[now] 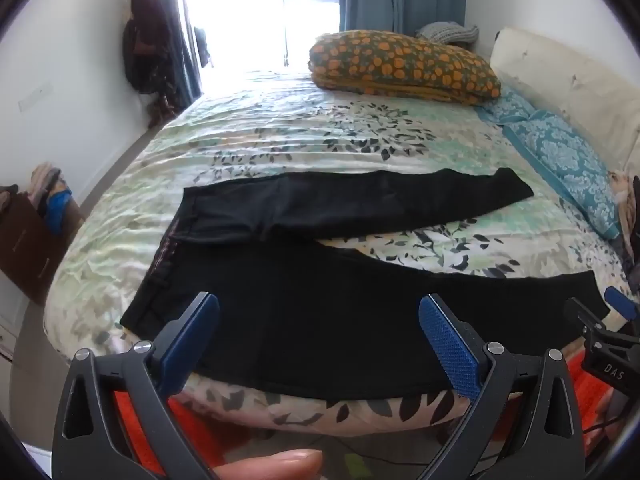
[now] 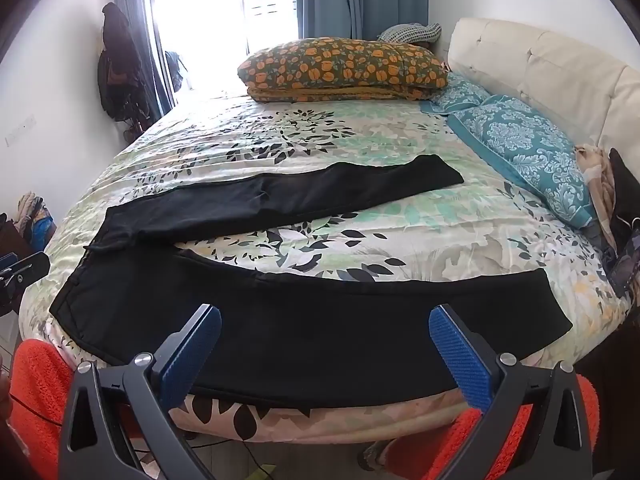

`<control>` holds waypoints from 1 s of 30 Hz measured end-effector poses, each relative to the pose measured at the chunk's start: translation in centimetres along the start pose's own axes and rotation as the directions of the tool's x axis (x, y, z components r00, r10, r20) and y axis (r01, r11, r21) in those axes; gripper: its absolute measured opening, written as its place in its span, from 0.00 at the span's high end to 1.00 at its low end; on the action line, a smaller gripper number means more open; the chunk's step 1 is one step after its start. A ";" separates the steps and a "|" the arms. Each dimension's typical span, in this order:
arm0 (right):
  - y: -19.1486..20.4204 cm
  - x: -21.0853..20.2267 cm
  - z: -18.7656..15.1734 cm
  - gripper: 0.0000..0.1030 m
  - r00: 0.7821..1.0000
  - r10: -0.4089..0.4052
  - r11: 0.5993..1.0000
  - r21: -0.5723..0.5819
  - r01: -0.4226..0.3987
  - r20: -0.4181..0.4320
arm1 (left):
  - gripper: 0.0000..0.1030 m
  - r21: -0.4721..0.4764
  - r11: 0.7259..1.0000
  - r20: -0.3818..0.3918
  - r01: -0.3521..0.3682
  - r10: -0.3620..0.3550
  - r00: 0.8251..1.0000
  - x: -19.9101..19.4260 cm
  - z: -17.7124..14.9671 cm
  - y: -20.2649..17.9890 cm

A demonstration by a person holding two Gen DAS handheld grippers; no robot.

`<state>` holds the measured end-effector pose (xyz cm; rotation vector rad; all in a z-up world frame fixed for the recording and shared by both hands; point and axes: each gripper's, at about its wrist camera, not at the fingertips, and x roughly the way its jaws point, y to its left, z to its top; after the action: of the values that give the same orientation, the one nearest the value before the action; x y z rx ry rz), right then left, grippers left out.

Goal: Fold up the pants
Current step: 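Move the right gripper toward the end of the outstretched black trouser leg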

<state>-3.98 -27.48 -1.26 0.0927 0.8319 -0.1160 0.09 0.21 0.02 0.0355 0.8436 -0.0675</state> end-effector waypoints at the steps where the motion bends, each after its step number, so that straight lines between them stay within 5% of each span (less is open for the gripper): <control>1: 0.2 -0.1 0.0 0.00 1.000 0.003 1.000 -0.005 -0.003 0.006 | 0.02 0.002 1.000 -0.003 0.001 -0.001 1.000 0.0 0.0 0.0; 30: 1.4 -0.1 -0.5 0.00 1.000 0.024 0.999 -0.023 -0.024 -0.009 | 0.02 0.035 0.999 -0.027 -0.019 0.020 0.999 0.6 -1.6 -0.3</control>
<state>-4.25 -26.00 -1.44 0.0819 0.8406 -0.0831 -0.75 -0.02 -1.50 0.0775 0.8694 -0.0631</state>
